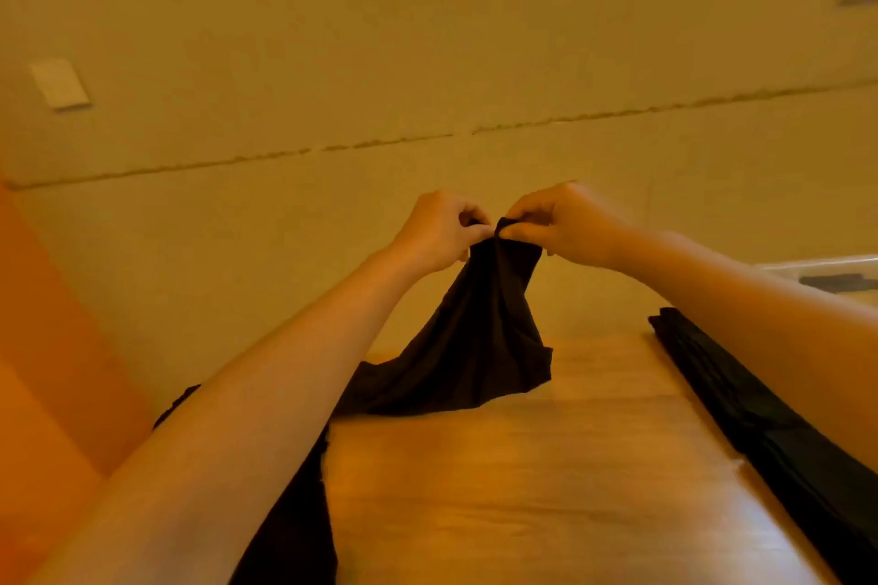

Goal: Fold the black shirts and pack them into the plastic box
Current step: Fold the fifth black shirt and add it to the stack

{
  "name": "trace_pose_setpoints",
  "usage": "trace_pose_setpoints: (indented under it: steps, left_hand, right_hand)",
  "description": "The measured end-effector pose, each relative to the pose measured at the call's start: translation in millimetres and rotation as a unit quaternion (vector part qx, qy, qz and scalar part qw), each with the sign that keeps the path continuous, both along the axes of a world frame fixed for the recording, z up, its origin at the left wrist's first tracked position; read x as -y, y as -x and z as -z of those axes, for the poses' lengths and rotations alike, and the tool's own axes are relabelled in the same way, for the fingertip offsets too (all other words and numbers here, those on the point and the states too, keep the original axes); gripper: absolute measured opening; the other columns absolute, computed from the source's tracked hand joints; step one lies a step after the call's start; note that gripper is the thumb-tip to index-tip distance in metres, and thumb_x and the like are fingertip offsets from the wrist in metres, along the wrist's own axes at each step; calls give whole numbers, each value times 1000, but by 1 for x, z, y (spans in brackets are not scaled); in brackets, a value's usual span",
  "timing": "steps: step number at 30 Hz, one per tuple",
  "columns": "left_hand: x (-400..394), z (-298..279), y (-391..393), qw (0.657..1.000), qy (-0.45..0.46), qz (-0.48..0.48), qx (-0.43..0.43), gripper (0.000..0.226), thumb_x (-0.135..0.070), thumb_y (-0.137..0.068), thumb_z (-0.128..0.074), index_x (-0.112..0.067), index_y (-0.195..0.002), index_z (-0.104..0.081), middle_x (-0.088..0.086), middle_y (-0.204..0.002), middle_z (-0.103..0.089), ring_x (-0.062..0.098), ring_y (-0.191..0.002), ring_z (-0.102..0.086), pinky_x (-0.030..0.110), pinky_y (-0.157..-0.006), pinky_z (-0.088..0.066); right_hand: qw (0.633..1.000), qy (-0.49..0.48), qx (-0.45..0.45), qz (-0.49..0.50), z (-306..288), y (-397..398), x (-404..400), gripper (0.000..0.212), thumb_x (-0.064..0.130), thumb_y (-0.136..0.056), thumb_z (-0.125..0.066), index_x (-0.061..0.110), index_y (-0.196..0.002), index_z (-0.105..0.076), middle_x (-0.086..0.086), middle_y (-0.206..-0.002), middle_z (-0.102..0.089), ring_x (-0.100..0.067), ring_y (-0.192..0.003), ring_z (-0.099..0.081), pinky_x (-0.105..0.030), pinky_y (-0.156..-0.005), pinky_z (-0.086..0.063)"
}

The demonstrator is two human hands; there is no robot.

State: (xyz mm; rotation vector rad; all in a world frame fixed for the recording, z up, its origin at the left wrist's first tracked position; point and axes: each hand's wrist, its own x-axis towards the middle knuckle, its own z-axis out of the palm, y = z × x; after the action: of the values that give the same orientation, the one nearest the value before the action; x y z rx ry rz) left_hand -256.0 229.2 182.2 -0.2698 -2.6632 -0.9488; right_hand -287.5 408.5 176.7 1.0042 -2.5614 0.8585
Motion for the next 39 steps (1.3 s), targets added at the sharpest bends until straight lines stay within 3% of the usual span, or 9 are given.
trace_pose_setpoints:
  steps: [4, 8, 12, 18, 22, 28, 32, 36, 39]
  left_hand:
    - [-9, -35, 51, 999, -24, -30, -25, 9, -20, -91, -65, -12, -92, -69, -3, -69, -62, 5, -43, -53, 13, -40, -37]
    - [-3, -71, 97, 992, -105, -64, -30, 8, -14, -92, -64, -6, -94, -65, 8, -77, -68, 14, -55, -66, 20, -44, -47]
    - [13, -101, 136, 970, -213, -85, -78, 3, -4, -92, -62, -3, -94, -62, 8, -87, -64, 14, -61, -68, 20, -51, -56]
    - [54, -126, 177, 949, -228, -158, -152, 13, -3, -92, -61, -11, -82, -62, 9, -91, -65, 16, -69, -69, 24, -69, -58]
    - [81, -121, 176, 936, -220, -200, -187, 6, -4, -94, -58, -3, -93, -63, 10, -91, -64, 19, -68, -67, 24, -68, -57]
    - [127, -98, 154, 936, -217, -204, -187, 4, -4, -93, -59, -3, -96, -62, 5, -81, -63, 3, -48, -65, 23, -65, -59]
    - [141, -79, 122, 957, -196, -149, -151, 11, 1, -89, -63, -1, -100, -63, 11, -85, -65, 6, -53, -67, 15, -60, -56]
    - [153, -53, 81, 980, -110, -127, -104, 13, 1, -88, -64, 0, -100, -67, 14, -81, -68, 4, -57, -67, 12, -59, -54]
    - [155, -34, 45, 988, -48, -119, -85, 11, -2, -88, -65, -4, -98, -69, 11, -83, -70, 7, -64, -68, 14, -59, -55]
  right_hand:
    - [999, 5, 26, 27, -34, 43, -19, 14, 30, -92, -62, 21, -96, -70, 3, -81, -68, -1, -45, -54, -24, -58, -51]
    - [995, 62, 44, 65, -64, 96, -36, 14, 26, -92, -63, 15, -97, -70, 5, -78, -67, -12, -50, -58, -19, -55, -49]
    - [988, 105, 48, 103, -88, 147, -52, 17, 26, -93, -61, 13, -100, -69, -2, -89, -67, -16, -60, -61, -21, -57, -52]
    - [970, 188, 60, 145, -109, 197, -82, 21, 28, -93, -60, 12, -103, -69, -6, -90, -66, -16, -66, -62, -21, -57, -49]
    - [953, 241, 55, 177, -109, 211, -102, 20, 26, -94, -60, 11, -103, -68, -6, -88, -66, -16, -70, -62, -21, -60, -49]
    - [926, 313, 55, 202, -93, 203, -131, 18, 20, -92, -63, 8, -104, -68, -13, -100, -67, -22, -83, -62, -28, -73, -55]
    - [930, 300, 84, 194, -79, 179, -148, 21, 19, -89, -66, 7, -106, -68, -8, -97, -67, -14, -80, -64, -26, -75, -54]
    - [940, 258, 111, 194, -57, 143, -163, 12, 21, -85, -70, 12, -93, -71, -5, -95, -70, -14, -82, -67, -29, -80, -56]
    - [940, 238, 133, 205, -40, 107, -169, 11, 24, -82, -73, 16, -89, -71, -3, -93, -71, -19, -82, -68, -28, -73, -51]
